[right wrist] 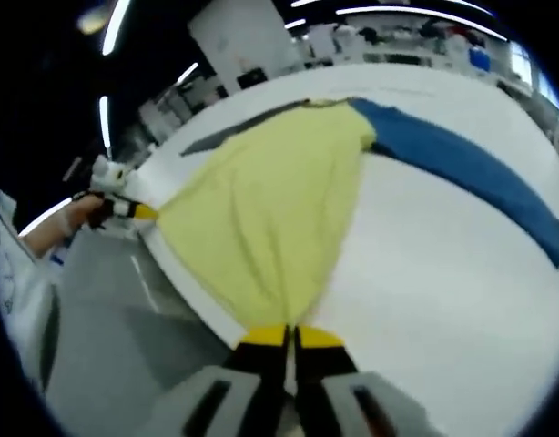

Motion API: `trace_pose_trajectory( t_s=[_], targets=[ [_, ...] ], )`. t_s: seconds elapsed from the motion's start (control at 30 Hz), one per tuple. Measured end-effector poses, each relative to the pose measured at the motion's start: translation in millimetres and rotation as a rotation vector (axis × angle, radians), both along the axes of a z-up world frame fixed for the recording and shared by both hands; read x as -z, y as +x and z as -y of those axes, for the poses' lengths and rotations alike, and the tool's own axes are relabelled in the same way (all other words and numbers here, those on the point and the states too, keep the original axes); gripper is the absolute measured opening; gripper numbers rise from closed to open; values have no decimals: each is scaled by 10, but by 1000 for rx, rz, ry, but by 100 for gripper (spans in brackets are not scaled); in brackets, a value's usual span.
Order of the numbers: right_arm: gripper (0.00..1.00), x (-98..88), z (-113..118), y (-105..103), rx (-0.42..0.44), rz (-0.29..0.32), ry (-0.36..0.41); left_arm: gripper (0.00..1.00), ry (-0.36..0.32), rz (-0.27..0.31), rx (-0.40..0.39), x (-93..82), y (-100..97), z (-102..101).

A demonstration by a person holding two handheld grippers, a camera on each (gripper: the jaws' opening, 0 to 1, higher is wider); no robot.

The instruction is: Fold the garment on the visible template until the final outline fits inside the template.

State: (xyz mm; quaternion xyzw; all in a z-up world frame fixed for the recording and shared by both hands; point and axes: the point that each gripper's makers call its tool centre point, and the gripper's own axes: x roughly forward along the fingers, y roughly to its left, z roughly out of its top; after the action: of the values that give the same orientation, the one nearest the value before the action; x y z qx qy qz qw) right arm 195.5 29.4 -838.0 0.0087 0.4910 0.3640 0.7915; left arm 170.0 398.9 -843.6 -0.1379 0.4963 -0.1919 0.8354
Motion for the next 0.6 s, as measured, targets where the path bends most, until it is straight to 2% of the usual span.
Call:
trace_pose_trajectory(
  t_s=[0.1, 0.13, 0.2, 0.43, 0.6],
  targets=[
    [0, 34, 1, -18, -9, 2, -15, 0, 14, -9, 12, 48, -35, 43],
    [0, 51, 2, -23, -11, 1, -21, 0, -1, 7, 34, 24, -30, 75],
    [0, 75, 4, -25, -17, 5, -26, 0, 10, -4, 8, 24, -30, 39],
    [0, 96, 1, -22, -24, 3, -33, 0, 16, 9, 21, 12, -30, 50],
    [0, 96, -8, -28, -54, 23, -40, 0, 17, 28, 41, 17, -37, 40]
  ],
)
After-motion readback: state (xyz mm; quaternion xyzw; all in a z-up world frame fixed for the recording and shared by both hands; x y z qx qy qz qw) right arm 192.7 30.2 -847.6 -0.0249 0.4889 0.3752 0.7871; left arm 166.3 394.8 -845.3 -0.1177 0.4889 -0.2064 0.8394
